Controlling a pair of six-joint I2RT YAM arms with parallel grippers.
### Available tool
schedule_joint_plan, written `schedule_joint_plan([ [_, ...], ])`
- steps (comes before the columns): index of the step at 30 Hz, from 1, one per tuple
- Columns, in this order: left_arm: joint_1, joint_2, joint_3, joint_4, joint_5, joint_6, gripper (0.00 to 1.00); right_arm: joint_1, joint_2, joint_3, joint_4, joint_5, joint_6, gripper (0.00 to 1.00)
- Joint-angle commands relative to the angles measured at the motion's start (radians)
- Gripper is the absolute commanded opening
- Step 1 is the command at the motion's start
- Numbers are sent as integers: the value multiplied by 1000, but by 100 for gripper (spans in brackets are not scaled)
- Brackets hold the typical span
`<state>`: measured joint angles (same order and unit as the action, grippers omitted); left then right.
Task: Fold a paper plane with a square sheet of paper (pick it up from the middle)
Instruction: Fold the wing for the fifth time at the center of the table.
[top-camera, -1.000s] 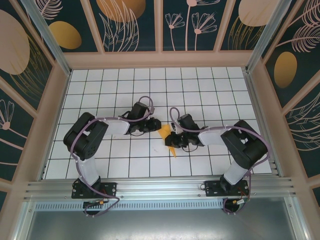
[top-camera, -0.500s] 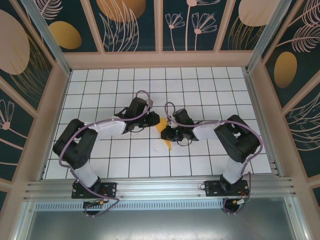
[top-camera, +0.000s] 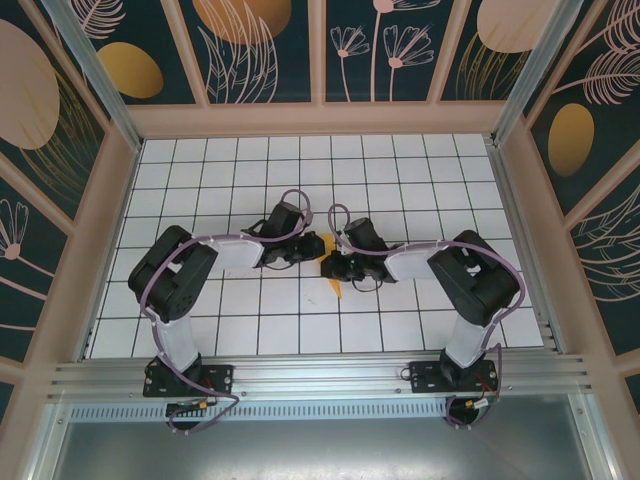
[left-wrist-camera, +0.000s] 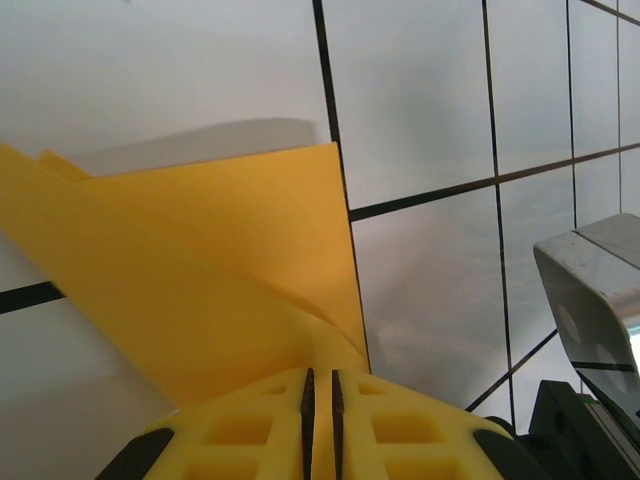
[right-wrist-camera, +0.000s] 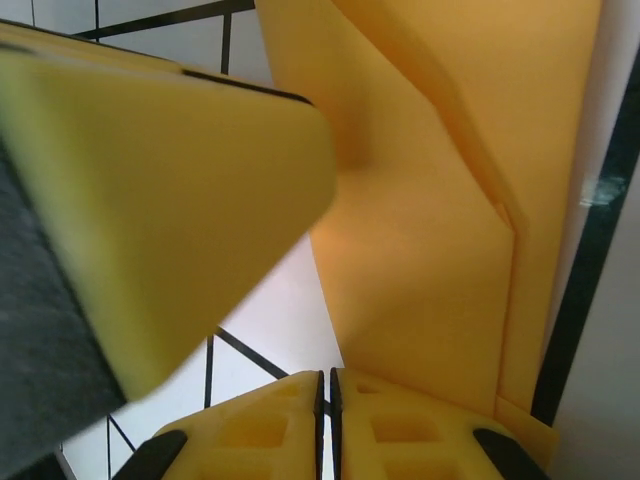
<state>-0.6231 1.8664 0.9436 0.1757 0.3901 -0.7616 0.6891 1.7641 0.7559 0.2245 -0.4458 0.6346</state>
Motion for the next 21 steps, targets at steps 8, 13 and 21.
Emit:
schedule_joint_plan([
  [8,-7,114,55,-68,-42,26,14,10,-65,-21,-12,-4,0,16],
  [13,-8,125,52,-86,-69,38,14,15,-85,-49,-38,-36,10,18],
  [21,-7,136,54,-105,-75,57,13,17,-37,-119,-46,-61,43,17],
])
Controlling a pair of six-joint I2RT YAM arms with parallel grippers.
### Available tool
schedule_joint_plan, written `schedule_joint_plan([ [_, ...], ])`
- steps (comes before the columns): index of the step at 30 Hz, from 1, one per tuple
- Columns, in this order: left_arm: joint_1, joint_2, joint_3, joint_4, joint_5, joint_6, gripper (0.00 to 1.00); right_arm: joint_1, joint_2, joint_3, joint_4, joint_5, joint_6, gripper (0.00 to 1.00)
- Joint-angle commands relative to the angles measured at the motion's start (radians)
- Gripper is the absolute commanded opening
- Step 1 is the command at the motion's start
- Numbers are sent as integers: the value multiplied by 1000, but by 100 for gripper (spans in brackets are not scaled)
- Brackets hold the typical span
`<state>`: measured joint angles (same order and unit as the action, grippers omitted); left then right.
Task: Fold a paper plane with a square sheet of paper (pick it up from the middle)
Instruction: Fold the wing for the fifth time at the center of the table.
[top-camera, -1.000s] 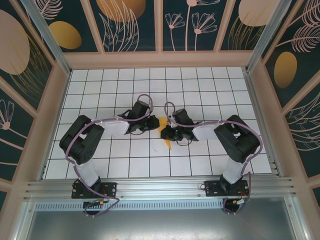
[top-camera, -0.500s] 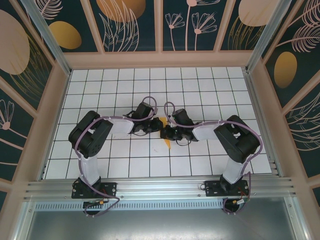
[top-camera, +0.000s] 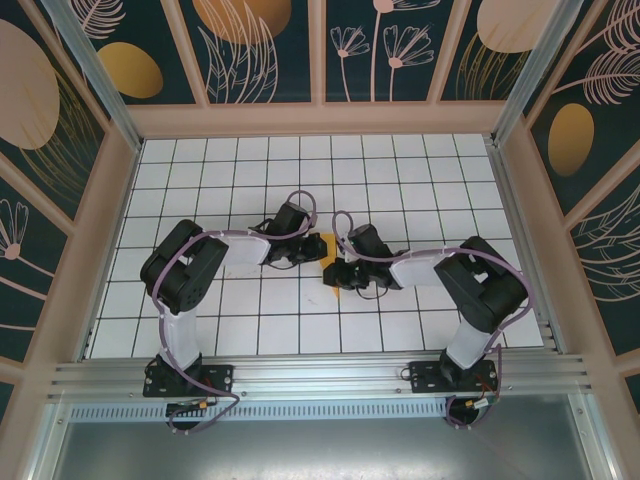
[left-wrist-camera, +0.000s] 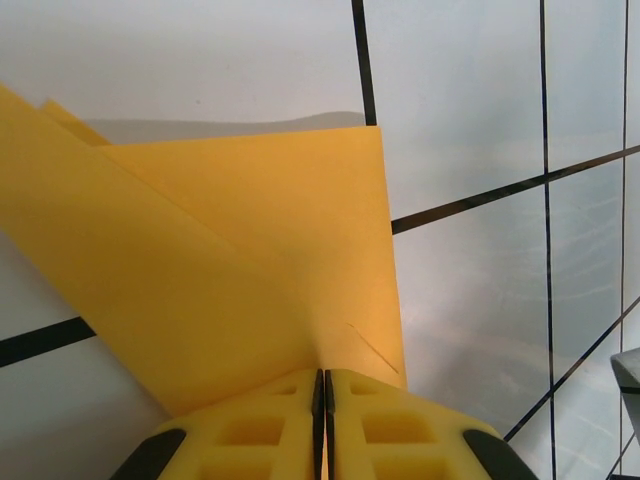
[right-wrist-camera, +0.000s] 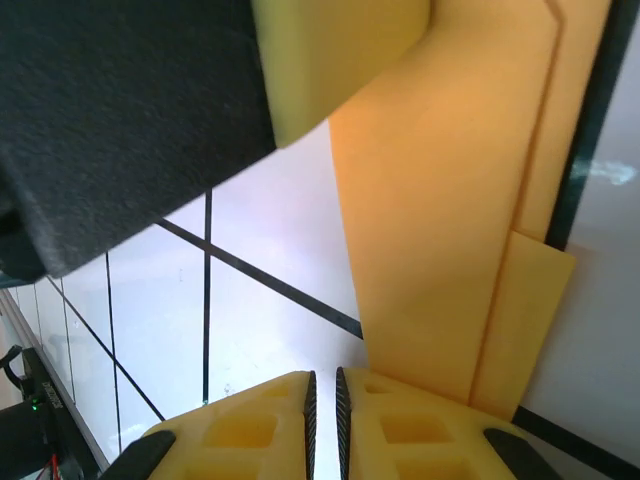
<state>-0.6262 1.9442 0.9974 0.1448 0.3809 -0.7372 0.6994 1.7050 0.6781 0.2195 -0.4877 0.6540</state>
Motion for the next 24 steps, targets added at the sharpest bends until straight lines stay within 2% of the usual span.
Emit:
schedule_joint_plan([
  [1,-5,61,0,-74,-70,32,13,7,16,-52,-38,-20,28,17],
  [14,-4,71,9,-94,-89,39,11,17,-53,-147,-10,-100,24,18],
  [24,-4,54,17,-100,-88,42,11,25,-117,-188,-40,-75,29,18],
])
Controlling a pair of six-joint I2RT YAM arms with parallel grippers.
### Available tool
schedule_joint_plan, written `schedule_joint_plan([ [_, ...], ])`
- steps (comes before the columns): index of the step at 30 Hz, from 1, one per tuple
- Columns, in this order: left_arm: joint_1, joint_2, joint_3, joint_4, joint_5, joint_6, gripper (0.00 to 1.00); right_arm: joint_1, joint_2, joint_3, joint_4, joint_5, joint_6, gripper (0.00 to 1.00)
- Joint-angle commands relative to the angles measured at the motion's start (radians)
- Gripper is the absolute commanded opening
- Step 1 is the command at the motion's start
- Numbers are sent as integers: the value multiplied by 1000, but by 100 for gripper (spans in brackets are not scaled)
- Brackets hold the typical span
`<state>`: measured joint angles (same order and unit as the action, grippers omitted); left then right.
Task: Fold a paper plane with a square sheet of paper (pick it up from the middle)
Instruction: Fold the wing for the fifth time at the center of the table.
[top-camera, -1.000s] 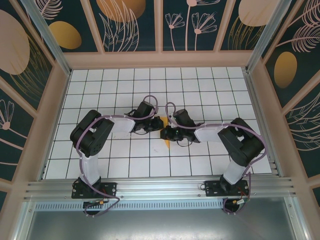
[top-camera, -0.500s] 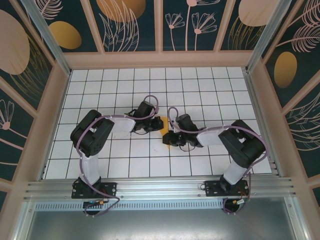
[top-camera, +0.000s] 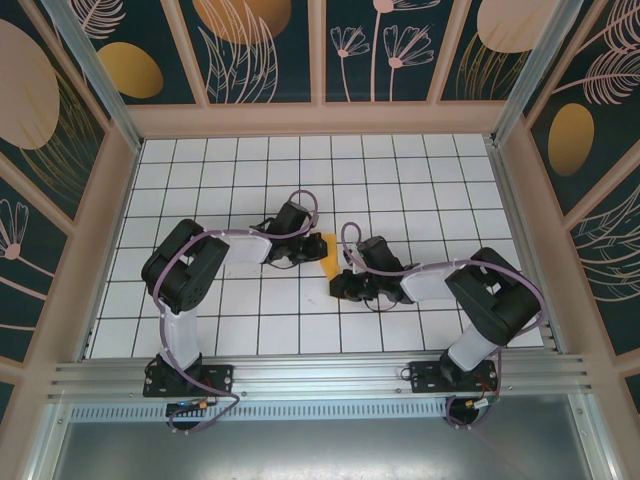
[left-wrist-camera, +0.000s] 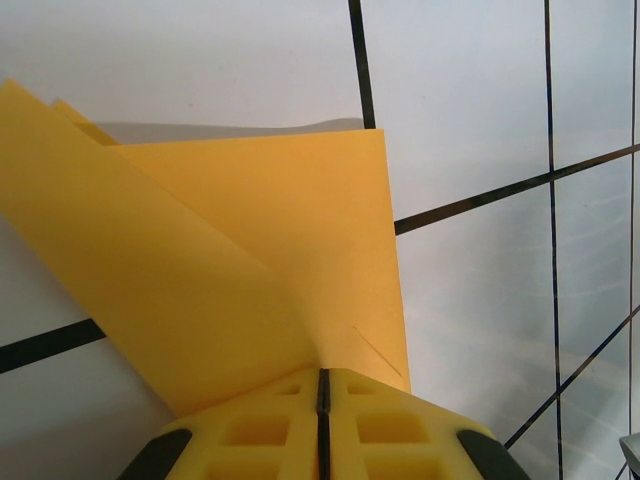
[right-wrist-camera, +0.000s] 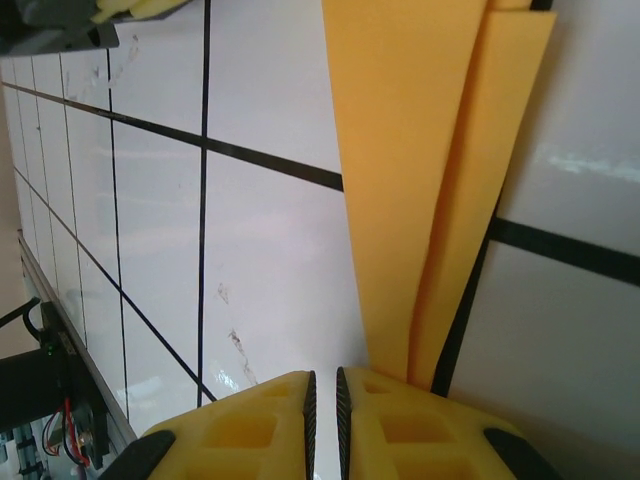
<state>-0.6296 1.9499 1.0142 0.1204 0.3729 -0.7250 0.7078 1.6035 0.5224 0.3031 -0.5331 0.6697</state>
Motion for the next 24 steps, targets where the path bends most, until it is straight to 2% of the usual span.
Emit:
schedule_joint_plan([
  [1,-1,46,1,-80,-83,31,11,16,-20,-27,-138,-25,8,18],
  [9,-1,-10,14,-102,-79,38,13,8,-160,35,-253,97,-10,18],
  [13,-2,-123,3,-114,-103,43,22,-40,-272,45,-311,249,-4,20],
  [17,-2,-262,-34,-123,-168,28,40,-100,-365,33,-308,355,21,26],
  [20,-1,-325,-76,-130,-195,0,45,-118,-409,24,-290,407,35,35],
  [24,-16,-350,-85,-177,-243,-37,47,-124,-413,11,-261,422,51,38],
])
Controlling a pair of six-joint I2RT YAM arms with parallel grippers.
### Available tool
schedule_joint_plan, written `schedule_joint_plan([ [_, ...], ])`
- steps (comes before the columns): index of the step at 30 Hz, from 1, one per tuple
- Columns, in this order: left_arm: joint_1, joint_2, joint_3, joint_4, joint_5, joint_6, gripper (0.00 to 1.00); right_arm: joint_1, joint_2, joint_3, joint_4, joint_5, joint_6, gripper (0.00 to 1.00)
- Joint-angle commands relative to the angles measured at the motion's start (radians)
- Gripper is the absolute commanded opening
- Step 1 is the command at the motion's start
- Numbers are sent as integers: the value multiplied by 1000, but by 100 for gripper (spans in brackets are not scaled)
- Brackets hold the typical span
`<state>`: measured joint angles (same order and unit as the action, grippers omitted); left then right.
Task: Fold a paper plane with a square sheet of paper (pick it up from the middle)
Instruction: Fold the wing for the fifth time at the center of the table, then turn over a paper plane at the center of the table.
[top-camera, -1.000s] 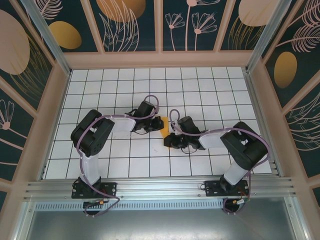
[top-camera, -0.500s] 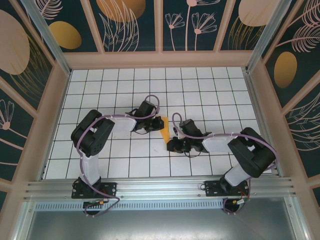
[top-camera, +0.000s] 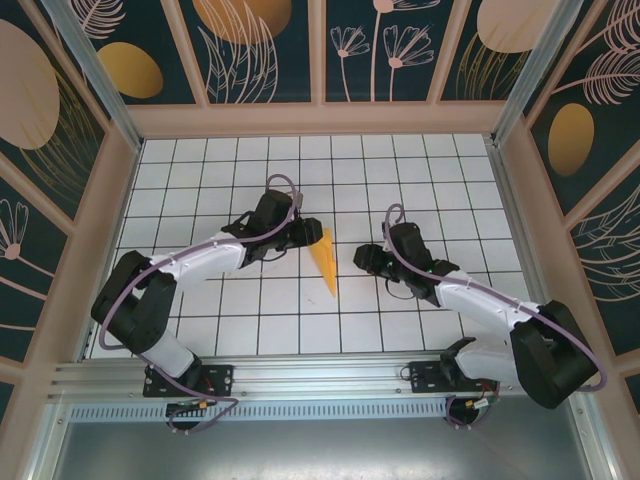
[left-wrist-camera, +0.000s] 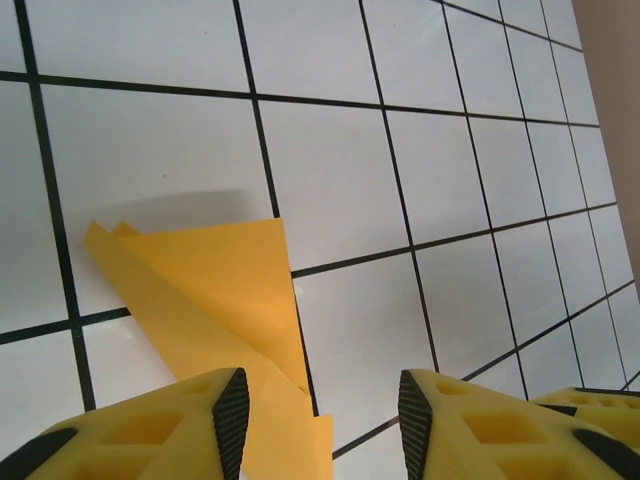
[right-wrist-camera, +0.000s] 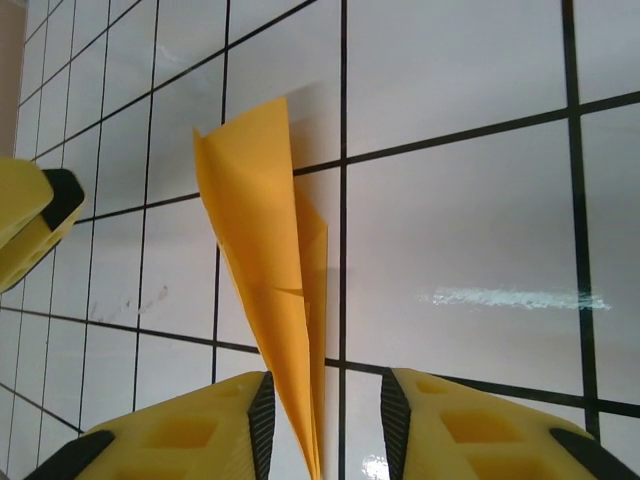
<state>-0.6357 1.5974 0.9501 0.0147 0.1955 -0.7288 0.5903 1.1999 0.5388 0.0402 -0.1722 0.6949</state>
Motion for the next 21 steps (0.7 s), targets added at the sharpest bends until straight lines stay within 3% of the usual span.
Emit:
schedule_joint_plan([
  [1,-22,3,-13,-91,-92,-35,48,-7,-9,-12,8,65,31,39],
  [9,-85,110,68,-160,-140,-62,53,-8,9,-38,63,15,22,48],
  [21,-119,235,188,-251,-195,-57,59,-8,36,-43,82,-18,11,50],
])
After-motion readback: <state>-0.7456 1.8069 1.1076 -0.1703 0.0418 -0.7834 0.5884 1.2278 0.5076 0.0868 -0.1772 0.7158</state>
